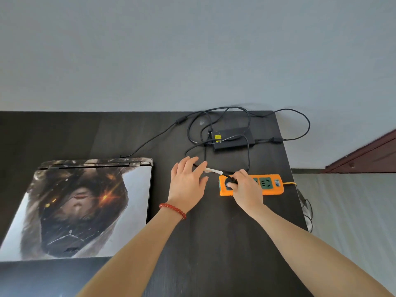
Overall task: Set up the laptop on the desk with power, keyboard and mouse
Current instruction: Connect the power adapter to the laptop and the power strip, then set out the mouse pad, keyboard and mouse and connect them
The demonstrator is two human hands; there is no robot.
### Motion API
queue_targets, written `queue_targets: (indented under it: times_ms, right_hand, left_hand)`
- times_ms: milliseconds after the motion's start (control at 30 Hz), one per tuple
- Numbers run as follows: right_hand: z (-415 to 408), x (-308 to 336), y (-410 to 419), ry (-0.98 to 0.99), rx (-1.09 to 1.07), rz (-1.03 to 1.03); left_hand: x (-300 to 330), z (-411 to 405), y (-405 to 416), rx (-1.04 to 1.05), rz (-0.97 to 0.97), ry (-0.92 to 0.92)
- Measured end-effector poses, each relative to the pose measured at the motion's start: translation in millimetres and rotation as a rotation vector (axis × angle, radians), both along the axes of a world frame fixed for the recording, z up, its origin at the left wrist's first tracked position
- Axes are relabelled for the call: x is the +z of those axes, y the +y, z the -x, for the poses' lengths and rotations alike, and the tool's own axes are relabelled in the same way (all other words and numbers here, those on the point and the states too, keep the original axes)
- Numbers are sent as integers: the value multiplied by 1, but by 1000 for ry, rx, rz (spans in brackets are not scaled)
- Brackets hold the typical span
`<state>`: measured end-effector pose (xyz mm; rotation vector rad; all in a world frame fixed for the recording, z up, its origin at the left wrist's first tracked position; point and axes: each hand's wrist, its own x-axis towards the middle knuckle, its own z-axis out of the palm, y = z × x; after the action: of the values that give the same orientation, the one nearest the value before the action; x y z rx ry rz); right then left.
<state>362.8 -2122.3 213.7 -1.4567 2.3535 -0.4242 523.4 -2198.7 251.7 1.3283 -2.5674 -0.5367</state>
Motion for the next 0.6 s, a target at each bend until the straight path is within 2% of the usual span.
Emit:
queue_targets:
  times_ms: [100,267,400,467,600]
  right_hand:
    - [-7,1,-2,-12,-54,5]
    - [-6,5,16,-145,-14,-59]
    - [-32,12,41,-201,-149,-23]
    - [-57,12,57,-291,-165,-22]
    - [-118,13,84,-551,-3,-160]
  left_hand:
    - [6,-15,17,61,-69,-16]
    - [3,-61,47,146,-180,-75]
    - [-5,-96,74,235,-278,-113]
    - [-6,-111,87,288,-322,-99]
    - [-2,-145,111,394,-371,-9]
